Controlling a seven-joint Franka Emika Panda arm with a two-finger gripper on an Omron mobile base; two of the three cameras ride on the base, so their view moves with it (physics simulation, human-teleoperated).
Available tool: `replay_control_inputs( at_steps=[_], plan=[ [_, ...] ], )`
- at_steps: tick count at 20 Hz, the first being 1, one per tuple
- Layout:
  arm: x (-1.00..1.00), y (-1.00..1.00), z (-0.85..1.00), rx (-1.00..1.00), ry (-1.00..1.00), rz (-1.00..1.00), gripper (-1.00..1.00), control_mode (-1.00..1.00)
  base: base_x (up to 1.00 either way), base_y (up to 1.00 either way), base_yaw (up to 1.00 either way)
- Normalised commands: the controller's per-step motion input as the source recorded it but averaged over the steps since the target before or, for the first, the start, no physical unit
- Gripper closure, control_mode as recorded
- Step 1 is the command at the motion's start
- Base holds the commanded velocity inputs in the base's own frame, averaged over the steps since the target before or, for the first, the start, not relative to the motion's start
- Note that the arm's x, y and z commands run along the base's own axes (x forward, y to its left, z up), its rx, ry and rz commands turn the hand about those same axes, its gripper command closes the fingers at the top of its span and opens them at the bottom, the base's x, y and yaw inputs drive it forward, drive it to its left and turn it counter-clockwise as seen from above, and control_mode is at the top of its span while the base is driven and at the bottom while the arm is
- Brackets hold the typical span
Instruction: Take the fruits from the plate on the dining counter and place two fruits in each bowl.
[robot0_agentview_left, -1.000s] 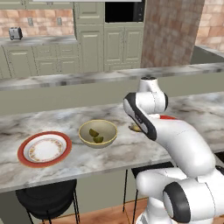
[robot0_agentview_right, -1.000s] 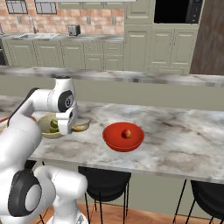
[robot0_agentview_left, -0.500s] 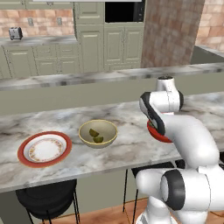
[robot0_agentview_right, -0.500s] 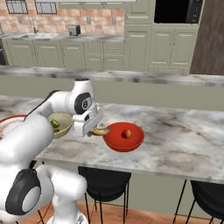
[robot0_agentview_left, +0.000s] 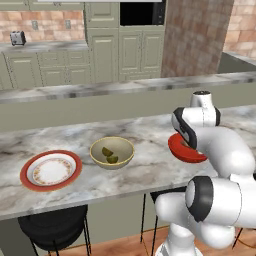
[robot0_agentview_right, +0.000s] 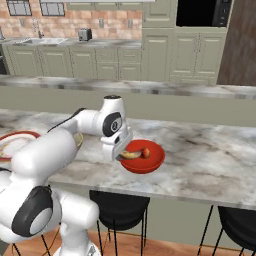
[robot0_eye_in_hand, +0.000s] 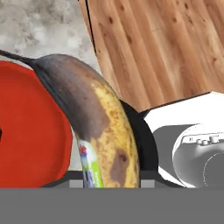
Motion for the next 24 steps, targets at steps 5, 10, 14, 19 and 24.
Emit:
replay_control_inputs(
  at_steps=[5, 10, 14, 19, 24],
  plan=[
    [0.45, -0.18, -0.20, 0.00, 0.00, 0.00, 1.00, -1.00, 0.00, 0.00, 0.00],
    [0.44, -0.10, -0.14, 0.04, 0.00, 0.00, 1.00, -1.00, 0.00, 0.00, 0.00],
    [0.46, -0.09, -0.20, 0.10, 0.07, 0.00, 1.00, -1.00, 0.00, 0.00, 0.00],
    [0.26, -0.08, -0.28, 0.09, 0.04, 0.00, 1.00, -1.00, 0.00, 0.00, 0.00],
    [0.18, -0.11, -0.24, 0.01, 0.00, 0.00, 1.00, -1.00, 0.00, 0.00, 0.00]
  ],
)
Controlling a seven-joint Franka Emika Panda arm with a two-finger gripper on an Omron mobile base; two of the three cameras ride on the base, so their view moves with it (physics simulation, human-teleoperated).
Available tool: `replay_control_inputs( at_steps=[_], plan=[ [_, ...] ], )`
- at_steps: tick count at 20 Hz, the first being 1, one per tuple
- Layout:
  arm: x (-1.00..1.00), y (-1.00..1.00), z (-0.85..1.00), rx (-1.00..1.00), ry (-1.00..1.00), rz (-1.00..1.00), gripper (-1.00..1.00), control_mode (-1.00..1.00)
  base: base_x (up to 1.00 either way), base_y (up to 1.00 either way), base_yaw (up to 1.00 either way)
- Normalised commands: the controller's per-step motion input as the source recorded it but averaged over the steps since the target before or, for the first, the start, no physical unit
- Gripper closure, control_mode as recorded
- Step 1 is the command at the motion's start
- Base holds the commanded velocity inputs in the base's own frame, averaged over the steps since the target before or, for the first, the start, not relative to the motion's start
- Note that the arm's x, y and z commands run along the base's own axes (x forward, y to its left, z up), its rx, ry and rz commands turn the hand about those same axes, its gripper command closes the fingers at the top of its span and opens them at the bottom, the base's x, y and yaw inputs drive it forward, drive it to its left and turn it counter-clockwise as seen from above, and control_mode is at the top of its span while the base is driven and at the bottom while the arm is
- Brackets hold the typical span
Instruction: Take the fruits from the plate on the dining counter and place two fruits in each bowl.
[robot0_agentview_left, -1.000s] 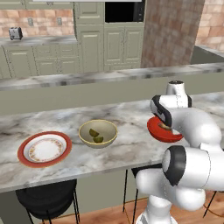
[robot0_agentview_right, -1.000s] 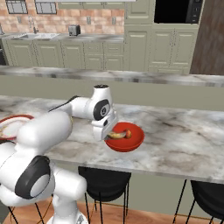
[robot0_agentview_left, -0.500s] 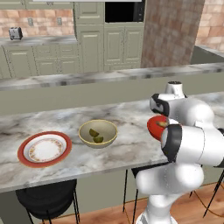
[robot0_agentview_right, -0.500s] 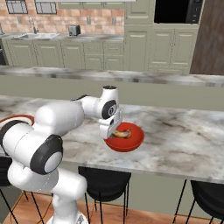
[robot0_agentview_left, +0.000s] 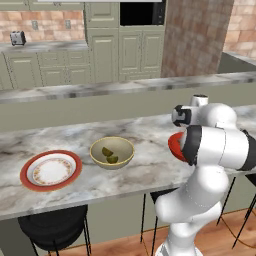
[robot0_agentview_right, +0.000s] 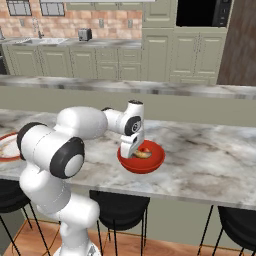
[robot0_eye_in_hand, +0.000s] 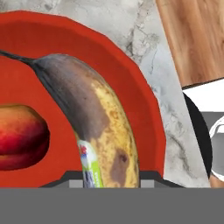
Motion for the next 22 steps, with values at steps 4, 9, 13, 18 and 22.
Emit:
replay_control_inputs(
  at_steps=[4, 9, 13, 18, 22],
  plan=[
    [0.00, -0.02, -0.22, 0.00, 0.00, 0.00, 1.00, -1.00, 0.00, 0.00, 0.00],
    [0.00, -0.01, -0.25, 0.00, 0.00, -0.01, 1.00, -1.00, 0.00, 0.00, 0.00],
    [0.02, -0.01, -0.18, 0.00, 0.00, -0.01, 1.00, -1.00, 0.00, 0.00, 0.00],
    [0.14, -0.01, -0.18, 0.00, 0.00, 0.00, 1.00, -1.00, 0.00, 0.00, 0.00],
    [0.18, 0.00, -0.20, 0.00, 0.00, 0.00, 1.00, -1.00, 0.00, 0.00, 0.00]
  ],
)
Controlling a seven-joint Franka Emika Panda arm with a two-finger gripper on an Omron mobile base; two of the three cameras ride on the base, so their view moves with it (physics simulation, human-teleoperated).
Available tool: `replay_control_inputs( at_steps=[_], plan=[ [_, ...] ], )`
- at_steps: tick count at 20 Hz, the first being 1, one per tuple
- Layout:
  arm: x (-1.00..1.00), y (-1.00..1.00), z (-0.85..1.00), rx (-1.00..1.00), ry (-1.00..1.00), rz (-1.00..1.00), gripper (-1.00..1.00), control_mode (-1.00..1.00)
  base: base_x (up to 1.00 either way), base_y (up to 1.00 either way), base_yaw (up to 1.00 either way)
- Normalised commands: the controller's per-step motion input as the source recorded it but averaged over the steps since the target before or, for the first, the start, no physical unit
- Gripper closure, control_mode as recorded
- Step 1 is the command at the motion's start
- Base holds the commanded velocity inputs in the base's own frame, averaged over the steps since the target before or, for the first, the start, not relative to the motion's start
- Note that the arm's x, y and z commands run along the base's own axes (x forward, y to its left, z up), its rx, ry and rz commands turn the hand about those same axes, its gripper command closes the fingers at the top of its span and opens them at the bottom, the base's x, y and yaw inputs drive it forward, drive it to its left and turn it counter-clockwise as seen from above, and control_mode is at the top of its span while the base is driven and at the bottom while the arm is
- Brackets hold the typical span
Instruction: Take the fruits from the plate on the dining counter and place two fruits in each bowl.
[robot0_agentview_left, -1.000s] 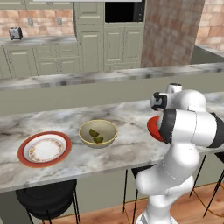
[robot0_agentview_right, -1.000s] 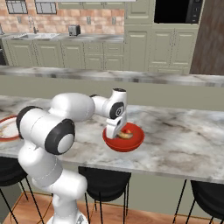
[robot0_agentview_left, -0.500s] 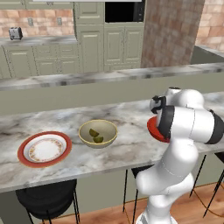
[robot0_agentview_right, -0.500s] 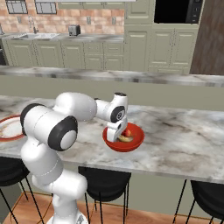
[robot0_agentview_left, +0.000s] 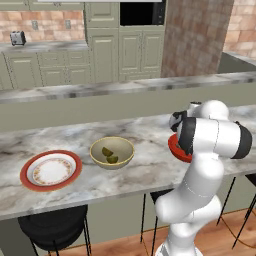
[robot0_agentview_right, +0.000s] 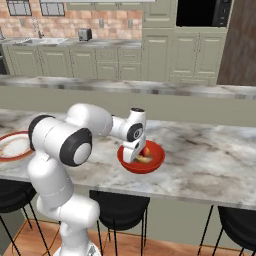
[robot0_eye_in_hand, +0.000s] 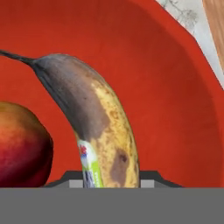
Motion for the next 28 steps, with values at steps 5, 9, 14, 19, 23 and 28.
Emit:
replay_control_inputs(
  at_steps=[5, 9, 14, 19, 23, 28],
  plan=[
    [0.18, 0.00, -0.17, 0.00, 0.00, 0.00, -1.00, -1.00, 0.00, 0.00, 0.00],
    [0.04, 0.00, -0.19, 0.00, 0.01, 0.00, -1.00, -1.00, 0.00, 0.00, 0.00],
    [-0.02, -0.03, -0.07, 0.00, 0.00, 0.00, -1.00, -1.00, 0.00, 0.00, 0.00],
    [-0.07, -0.11, 0.11, 0.00, 0.00, 0.00, -1.00, -1.00, 0.00, 0.00, 0.00],
    [-0.38, -0.08, 0.44, 0.00, -0.03, 0.00, -1.00, -1.00, 0.00, 0.00, 0.00],
    [-0.55, 0.00, 0.45, 0.00, -0.09, 0.00, -1.00, -1.00, 0.00, 0.00, 0.00]
  ],
)
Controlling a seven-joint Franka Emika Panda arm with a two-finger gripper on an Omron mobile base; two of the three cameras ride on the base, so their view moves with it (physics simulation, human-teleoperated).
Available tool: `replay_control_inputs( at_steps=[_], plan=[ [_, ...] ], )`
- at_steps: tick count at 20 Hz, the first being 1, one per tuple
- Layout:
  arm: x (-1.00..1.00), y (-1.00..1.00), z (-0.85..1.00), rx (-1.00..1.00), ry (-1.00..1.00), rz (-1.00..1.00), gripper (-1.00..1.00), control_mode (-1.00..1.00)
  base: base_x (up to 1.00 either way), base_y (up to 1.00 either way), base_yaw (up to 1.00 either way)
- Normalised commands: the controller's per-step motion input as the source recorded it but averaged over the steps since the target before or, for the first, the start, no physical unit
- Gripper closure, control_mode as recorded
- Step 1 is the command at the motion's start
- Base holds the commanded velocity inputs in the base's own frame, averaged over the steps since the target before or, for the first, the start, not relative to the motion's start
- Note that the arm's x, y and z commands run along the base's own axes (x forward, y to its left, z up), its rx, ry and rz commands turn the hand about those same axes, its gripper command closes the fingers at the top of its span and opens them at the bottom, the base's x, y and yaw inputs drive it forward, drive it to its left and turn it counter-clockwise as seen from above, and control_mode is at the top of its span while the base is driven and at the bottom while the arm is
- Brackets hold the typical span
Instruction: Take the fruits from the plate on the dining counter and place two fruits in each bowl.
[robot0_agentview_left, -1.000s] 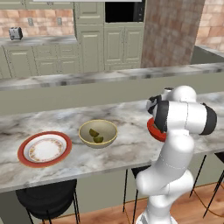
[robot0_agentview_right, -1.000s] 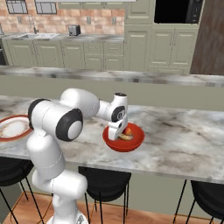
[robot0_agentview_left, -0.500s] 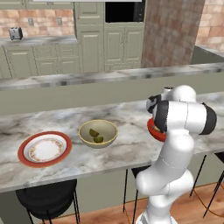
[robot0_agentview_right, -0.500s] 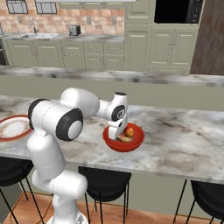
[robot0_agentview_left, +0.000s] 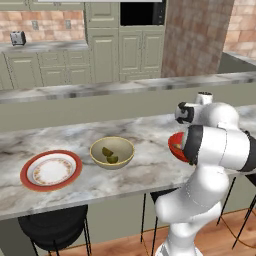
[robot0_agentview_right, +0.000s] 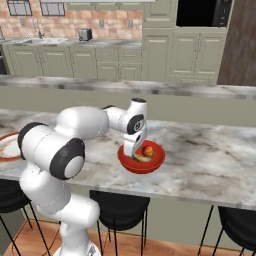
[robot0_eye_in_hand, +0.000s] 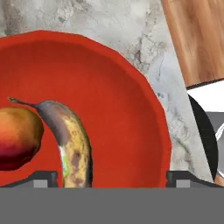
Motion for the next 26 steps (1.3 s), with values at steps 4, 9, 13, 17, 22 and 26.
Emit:
replay_control_inputs(
  at_steps=[4, 9, 13, 17, 22, 26],
  plan=[
    [-0.66, 0.20, 0.34, 0.00, 0.02, 0.26, -1.00, -1.00, 0.00, 0.00, 0.00],
    [-0.65, 0.31, 0.27, -0.06, 0.00, 0.59, -1.00, -1.00, 0.00, 0.00, 0.00],
    [-0.45, 0.43, 0.26, -0.09, 0.00, 0.80, -1.00, -1.00, 0.00, 0.00, 0.00],
    [-0.34, 0.41, 0.28, -0.13, 0.00, 0.81, -1.00, -1.00, 0.00, 0.00, 0.00],
    [-0.41, 0.31, 0.29, -0.10, -0.15, 0.74, -1.00, -1.00, 0.00, 0.00, 0.00],
    [-0.42, 0.22, 0.26, 0.00, -0.14, 0.68, -1.00, -1.00, 0.00, 0.00, 0.00]
  ],
)
